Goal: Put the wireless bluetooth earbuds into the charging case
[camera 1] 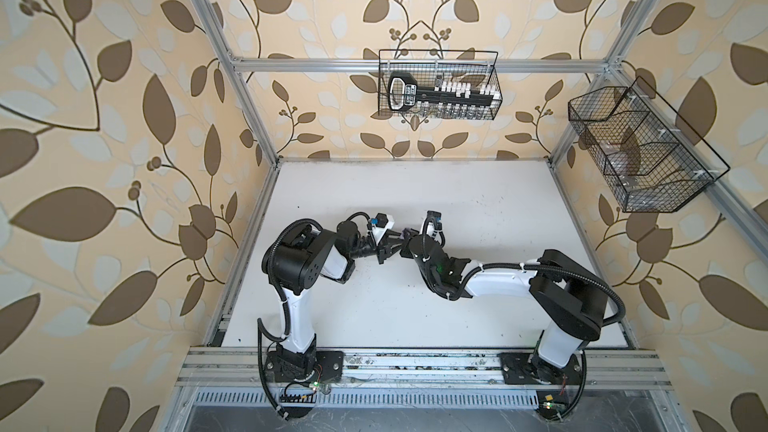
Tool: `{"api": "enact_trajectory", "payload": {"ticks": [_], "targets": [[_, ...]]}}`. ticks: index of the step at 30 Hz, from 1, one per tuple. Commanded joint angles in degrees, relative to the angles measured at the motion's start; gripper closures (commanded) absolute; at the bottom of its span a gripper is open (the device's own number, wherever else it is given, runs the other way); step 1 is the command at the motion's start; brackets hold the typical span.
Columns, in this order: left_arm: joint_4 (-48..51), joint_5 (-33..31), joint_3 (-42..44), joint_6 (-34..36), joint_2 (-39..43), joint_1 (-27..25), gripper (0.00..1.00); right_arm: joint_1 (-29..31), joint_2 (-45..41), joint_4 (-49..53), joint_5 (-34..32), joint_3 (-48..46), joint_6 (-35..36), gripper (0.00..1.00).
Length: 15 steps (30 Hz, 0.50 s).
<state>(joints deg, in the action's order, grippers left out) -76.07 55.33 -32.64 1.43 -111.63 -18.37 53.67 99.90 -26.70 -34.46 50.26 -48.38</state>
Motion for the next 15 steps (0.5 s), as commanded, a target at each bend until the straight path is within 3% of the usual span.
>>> {"api": "enact_trajectory", "payload": {"ticks": [1,15], "targets": [[-4.83,2.37,-1.00,0.50,1.09,0.00,0.85,-0.67,-1.10,4.10,1.15,-0.29,-0.33,0.79],[-4.96,2.81,-1.01,0.58,1.11,0.00,0.85,-1.69,-0.41,4.55,5.66,1.50,1.43,0.79]]}}
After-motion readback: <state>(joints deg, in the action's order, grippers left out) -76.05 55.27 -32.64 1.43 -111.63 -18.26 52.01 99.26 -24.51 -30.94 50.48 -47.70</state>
